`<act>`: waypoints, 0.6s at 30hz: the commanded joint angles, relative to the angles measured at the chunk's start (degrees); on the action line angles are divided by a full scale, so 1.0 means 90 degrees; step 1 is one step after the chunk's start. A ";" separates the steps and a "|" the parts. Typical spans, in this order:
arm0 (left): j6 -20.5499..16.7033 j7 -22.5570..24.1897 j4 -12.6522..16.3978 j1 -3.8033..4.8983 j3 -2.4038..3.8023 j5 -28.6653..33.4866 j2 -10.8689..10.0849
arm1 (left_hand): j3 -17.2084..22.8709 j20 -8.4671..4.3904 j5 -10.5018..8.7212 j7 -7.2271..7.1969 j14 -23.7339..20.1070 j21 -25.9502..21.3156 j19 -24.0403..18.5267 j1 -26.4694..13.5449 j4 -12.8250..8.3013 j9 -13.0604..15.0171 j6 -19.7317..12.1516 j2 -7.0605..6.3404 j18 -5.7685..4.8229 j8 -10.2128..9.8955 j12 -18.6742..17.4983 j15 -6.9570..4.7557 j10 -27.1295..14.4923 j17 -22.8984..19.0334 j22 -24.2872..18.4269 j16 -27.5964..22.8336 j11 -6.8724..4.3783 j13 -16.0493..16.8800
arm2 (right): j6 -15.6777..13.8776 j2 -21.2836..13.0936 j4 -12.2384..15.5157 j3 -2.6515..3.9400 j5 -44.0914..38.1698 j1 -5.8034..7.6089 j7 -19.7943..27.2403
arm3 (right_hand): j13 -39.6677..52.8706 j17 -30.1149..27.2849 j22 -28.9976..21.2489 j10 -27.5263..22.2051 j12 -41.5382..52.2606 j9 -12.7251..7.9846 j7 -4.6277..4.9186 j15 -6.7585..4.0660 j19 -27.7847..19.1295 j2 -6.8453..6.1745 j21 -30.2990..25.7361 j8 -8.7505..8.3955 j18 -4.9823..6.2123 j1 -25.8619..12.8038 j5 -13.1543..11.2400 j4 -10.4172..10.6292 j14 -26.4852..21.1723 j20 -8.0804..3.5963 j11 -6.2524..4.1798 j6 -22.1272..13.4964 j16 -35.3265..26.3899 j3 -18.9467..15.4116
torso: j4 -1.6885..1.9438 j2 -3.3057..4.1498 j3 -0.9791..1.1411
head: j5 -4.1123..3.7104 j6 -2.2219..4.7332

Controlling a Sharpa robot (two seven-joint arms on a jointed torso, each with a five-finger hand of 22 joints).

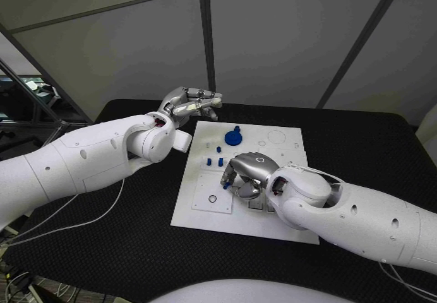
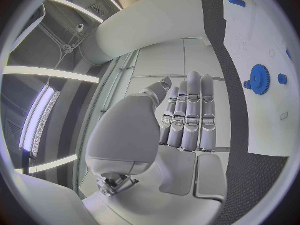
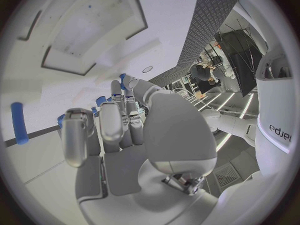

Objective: Assemble the parts on the task board

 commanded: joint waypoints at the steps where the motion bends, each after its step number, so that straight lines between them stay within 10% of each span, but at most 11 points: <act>1: 0.0072 0.0028 0.0000 0.0012 0.0005 0.0025 0.0012 | -0.0032 0.0015 -0.0033 0.0011 -0.0017 -0.0032 0.0043 -0.0025 -0.0004 -0.0006 -0.0027 -0.0017 -0.0090 -0.0035 -0.0039 0.0029 -0.0023 -0.0010 -0.0006 -0.0031 0.0033 0.0000 | 0.0097 0.0025 0.0023 -0.0001 -0.0073 0.0004 -0.0034 | -0.0011 -0.0016 0.1073 0.0001 -0.0009 0.0011 0.0022 -0.0057 0.0317 0.0010 0.0032 0.0012 -0.0031 -0.0087 -0.0027 -0.0004 0.0105 -0.0034 0.0031 0.0028 0.0008 0.0050 | -0.0004 0.0002 -0.0003 | -0.0002 0.0014; 18: 0.0110 -0.0010 0.0022 0.0013 0.0005 0.0025 0.0016 | -0.0040 0.0018 -0.0035 0.0015 -0.0019 -0.0046 0.0043 -0.0027 -0.0004 -0.0008 -0.0037 -0.0018 -0.0089 -0.0037 -0.0041 0.0032 -0.0030 -0.0011 -0.0015 -0.0040 0.0036 0.0000 | 0.0148 0.0165 -0.0080 -0.0004 -0.0155 0.0003 -0.0038 | -0.0186 -0.0663 0.0709 -0.0634 -0.0019 -0.0124 0.0191 0.0111 0.0104 -0.0425 -0.0262 -0.0045 0.0063 -0.0531 -0.0374 -0.0029 -0.0098 0.0105 0.0229 -0.0538 -0.0412 0.0078 | 0.0001 0.0002 -0.0005 | -0.0006 0.0009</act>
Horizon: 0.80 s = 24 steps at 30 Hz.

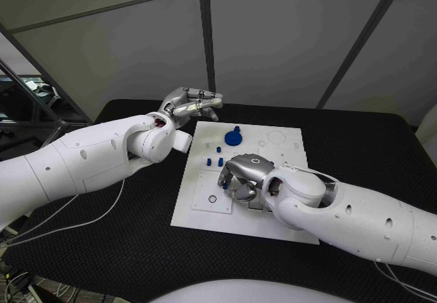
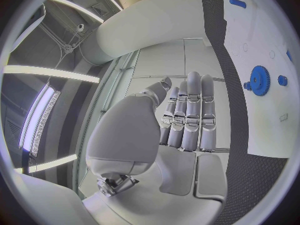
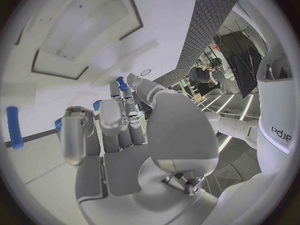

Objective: Assemble the parts on the task board

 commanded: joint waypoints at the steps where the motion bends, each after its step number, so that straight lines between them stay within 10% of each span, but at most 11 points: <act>1: 0.0090 0.0004 0.0015 0.0013 0.0005 0.0025 0.0005 | -0.0041 0.0018 -0.0035 0.0015 -0.0019 -0.0021 0.0043 -0.0027 -0.0004 -0.0009 -0.0038 -0.0018 -0.0089 -0.0037 -0.0041 0.0032 -0.0007 -0.0005 -0.0005 -0.0040 0.0013 0.0000 | -0.0106 0.0015 -0.0010 -0.0003 -0.0092 0.0005 0.0050 | -0.0013 -0.0041 0.0702 -0.0049 0.0009 -0.0013 0.0008 0.0042 0.0089 -0.0055 -0.0031 -0.0019 0.0064 -0.0033 -0.0053 -0.0019 -0.0028 0.0051 0.0007 -0.0050 -0.0042 -0.0002 | -0.0003 0.0000 0.0003 | 0.0001 0.0006; 24: 0.0129 -0.0026 -0.0013 0.0012 0.0005 0.0025 -0.0010 | -0.0051 0.0021 -0.0037 0.0019 -0.0024 -0.0036 0.0043 -0.0029 -0.0005 -0.0012 -0.0050 -0.0022 -0.0089 -0.0039 -0.0043 0.0036 -0.0016 -0.0007 -0.0014 -0.0049 0.0017 -0.0001 | -0.1194 -0.0666 0.0571 0.0006 -0.0041 -0.0033 0.0276 | -0.0042 -0.0232 0.0578 -0.0235 0.0035 -0.0035 0.0038 0.0074 0.0026 -0.0172 -0.0136 -0.0003 0.0098 -0.0059 -0.0096 -0.0078 -0.0047 0.0095 0.0045 -0.0126 -0.0158 -0.0039 | -0.0016 -0.0011 0.0008 | -0.0009 0.0063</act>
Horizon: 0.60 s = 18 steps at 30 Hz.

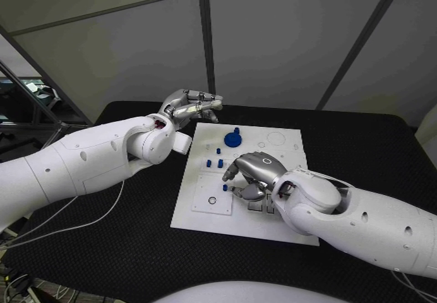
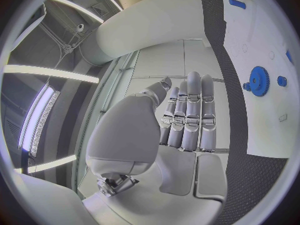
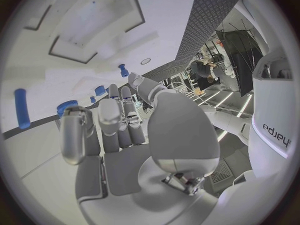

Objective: Assemble the parts on the task board

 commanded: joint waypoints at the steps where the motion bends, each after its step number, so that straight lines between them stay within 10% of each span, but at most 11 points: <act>1: 0.0085 0.0010 0.0000 0.0011 0.0005 0.0024 -0.0007 | -0.0034 0.0021 -0.0037 -0.0004 -0.0024 -0.0036 0.0043 -0.0029 0.0013 -0.0006 -0.0027 -0.0022 -0.0090 -0.0039 -0.0043 0.0036 -0.0016 -0.0009 -0.0008 -0.0024 0.0018 -0.0001 | -0.0326 -0.0235 0.0203 0.0013 0.0045 0.0009 0.0041 | -0.0005 -0.0049 0.0561 -0.0045 0.0037 -0.0011 -0.0002 0.0033 0.0038 -0.0087 -0.0059 -0.0003 0.0102 -0.0011 -0.0027 -0.0023 -0.0008 0.0031 0.0002 -0.0032 -0.0050 -0.0031 | -0.0008 -0.0006 -0.0006 | -0.0011 0.0026; 11: 0.0087 0.0009 -0.0003 0.0010 0.0002 0.0024 -0.0037 | -0.0034 0.0021 -0.0037 -0.0004 -0.0024 -0.0036 0.0043 -0.0029 0.0013 -0.0006 -0.0027 -0.0022 -0.0090 -0.0039 -0.0043 0.0036 -0.0016 -0.0009 -0.0008 -0.0024 0.0018 -0.0001 | 0.0060 -0.1060 0.0376 0.0371 0.0198 0.0154 -0.0362 | -0.0135 -0.0286 0.0200 -0.0534 0.0007 -0.0025 -0.0030 0.0075 -0.0149 -0.0128 -0.0366 -0.0011 0.0192 0.0145 -0.0028 -0.0076 -0.0030 0.0065 0.0054 -0.0108 -0.0200 -0.0245 | -0.0034 -0.0006 -0.0003 | -0.0133 0.0114; 18: 0.0098 0.0010 -0.0018 0.0009 -0.0002 0.0024 -0.0024 | -0.0034 0.0021 -0.0037 -0.0004 -0.0024 -0.0036 0.0043 -0.0029 0.0013 -0.0006 -0.0027 -0.0022 -0.0090 -0.0039 -0.0043 0.0036 -0.0016 -0.0009 -0.0008 -0.0024 0.0018 -0.0001 | 0.0340 -0.1143 0.0189 0.0445 0.0147 0.0231 -0.0441 | -0.0169 -0.0362 0.0128 -0.0757 0.0036 -0.0043 -0.0117 0.0122 -0.0169 -0.0125 -0.0436 -0.0022 0.0206 0.0275 -0.0056 -0.0051 -0.0021 0.0109 0.0105 -0.0262 -0.0233 -0.0477 | -0.0023 -0.0001 0.0002 | -0.0170 0.0127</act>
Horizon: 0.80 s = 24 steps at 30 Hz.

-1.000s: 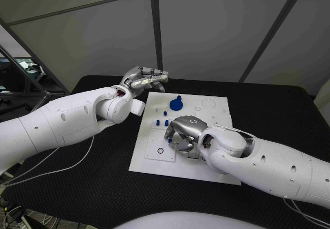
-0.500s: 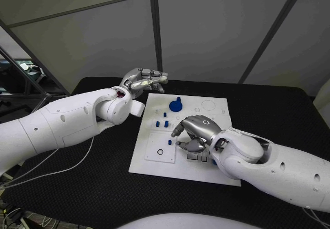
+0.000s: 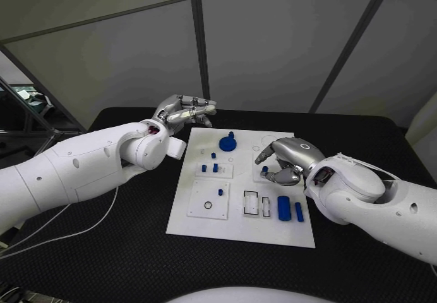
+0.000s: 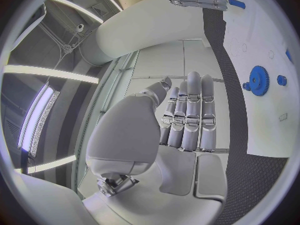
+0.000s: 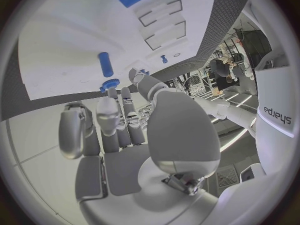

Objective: Assemble the parts on the task board

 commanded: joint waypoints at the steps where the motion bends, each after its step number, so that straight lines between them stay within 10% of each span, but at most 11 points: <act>1: 0.0079 0.0020 -0.0003 0.0010 0.0002 0.0023 0.0010 | -0.0034 0.0021 -0.0037 -0.0004 -0.0025 -0.0036 0.0043 -0.0029 0.0013 -0.0007 -0.0027 -0.0022 -0.0089 -0.0039 -0.0043 0.0036 -0.0017 -0.0010 -0.0009 -0.0024 0.0018 -0.0001 | 0.0323 0.0018 -0.0055 0.0012 -0.0002 0.0025 -0.0145 | -0.0007 -0.0010 0.0128 -0.0049 0.0039 -0.0009 -0.0022 0.0055 -0.0017 0.0014 -0.0023 -0.0023 0.0104 0.0069 -0.0030 0.0006 0.0003 0.0011 0.0006 -0.0051 -0.0042 -0.0057 | 0.0015 0.0009 0.0000 | -0.0018 0.0008; 13: 0.0085 0.0007 -0.0018 0.0010 -0.0009 0.0023 0.0011 | -0.0034 0.0021 -0.0037 -0.0004 -0.0025 -0.0036 0.0043 -0.0029 0.0013 -0.0007 -0.0027 -0.0022 -0.0089 -0.0039 -0.0043 0.0036 -0.0017 -0.0010 -0.0009 -0.0024 0.0018 -0.0001 | 0.0898 0.0183 -0.0318 0.0024 -0.0011 0.0042 -0.0229 | 0.0000 -0.0051 0.0096 -0.0040 0.0087 -0.0004 -0.0078 0.0064 -0.0025 0.0073 -0.0054 -0.0010 0.0111 0.0123 -0.0065 0.0049 0.0003 0.0025 0.0009 -0.0074 -0.0055 -0.0126 | 0.0001 0.0011 -0.0006 | -0.0015 -0.0011; 24: 0.0093 -0.0006 -0.0017 0.0010 -0.0012 0.0023 0.0005 | -0.0045 0.0025 -0.0039 -0.0001 -0.0030 -0.0056 0.0043 -0.0027 0.0011 -0.0009 -0.0037 -0.0022 -0.0090 -0.0037 -0.0043 0.0040 -0.0023 -0.0012 -0.0021 -0.0037 0.0021 0.0000 | 0.1056 0.0291 -0.0459 0.0023 -0.0083 0.0042 -0.0337 | 0.0014 0.0041 0.0209 0.0512 0.0315 0.0016 0.0083 -0.0016 0.0062 0.0335 0.0029 0.0027 0.0082 0.0217 -0.0049 0.0084 0.0056 -0.0037 -0.0097 0.0125 0.0053 0.0211 | 0.0006 0.0006 -0.0003 | -0.0020 -0.0022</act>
